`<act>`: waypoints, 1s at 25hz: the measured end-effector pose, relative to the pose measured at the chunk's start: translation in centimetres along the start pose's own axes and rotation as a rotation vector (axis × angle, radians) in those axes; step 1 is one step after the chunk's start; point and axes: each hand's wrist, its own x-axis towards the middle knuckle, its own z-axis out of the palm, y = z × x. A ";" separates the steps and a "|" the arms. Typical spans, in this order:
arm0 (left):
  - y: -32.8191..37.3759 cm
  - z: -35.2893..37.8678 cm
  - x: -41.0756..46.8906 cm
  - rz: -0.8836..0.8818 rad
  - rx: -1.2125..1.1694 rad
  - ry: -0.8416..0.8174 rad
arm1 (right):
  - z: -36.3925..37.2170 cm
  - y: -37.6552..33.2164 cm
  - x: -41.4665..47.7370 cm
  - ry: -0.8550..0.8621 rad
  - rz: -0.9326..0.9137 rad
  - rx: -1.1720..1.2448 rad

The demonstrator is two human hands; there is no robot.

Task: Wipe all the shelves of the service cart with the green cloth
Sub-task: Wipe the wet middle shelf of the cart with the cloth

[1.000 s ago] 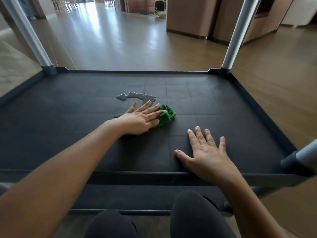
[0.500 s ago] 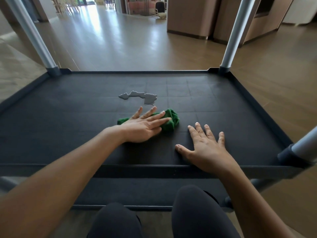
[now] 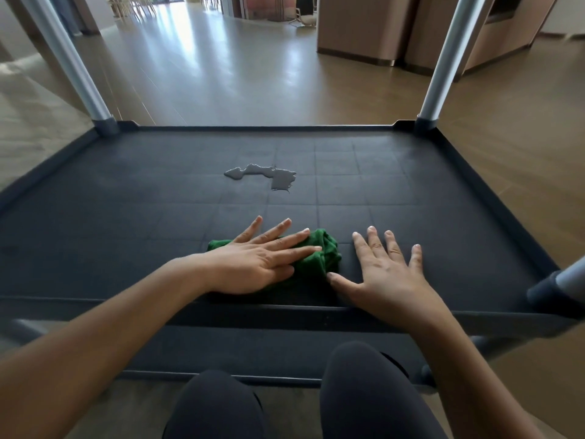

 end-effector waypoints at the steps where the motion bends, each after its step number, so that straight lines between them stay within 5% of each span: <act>1: -0.6 -0.2 1.0 -0.032 0.003 0.024 | 0.0 0.0 0.0 0.002 0.000 -0.003; 11: -6.0 -3.2 10.2 -0.303 -0.035 0.171 | -0.1 0.1 0.3 0.036 -0.015 0.035; 25: -1.4 0.3 2.2 -0.075 -0.030 0.134 | -0.9 1.8 1.1 0.121 -0.059 0.047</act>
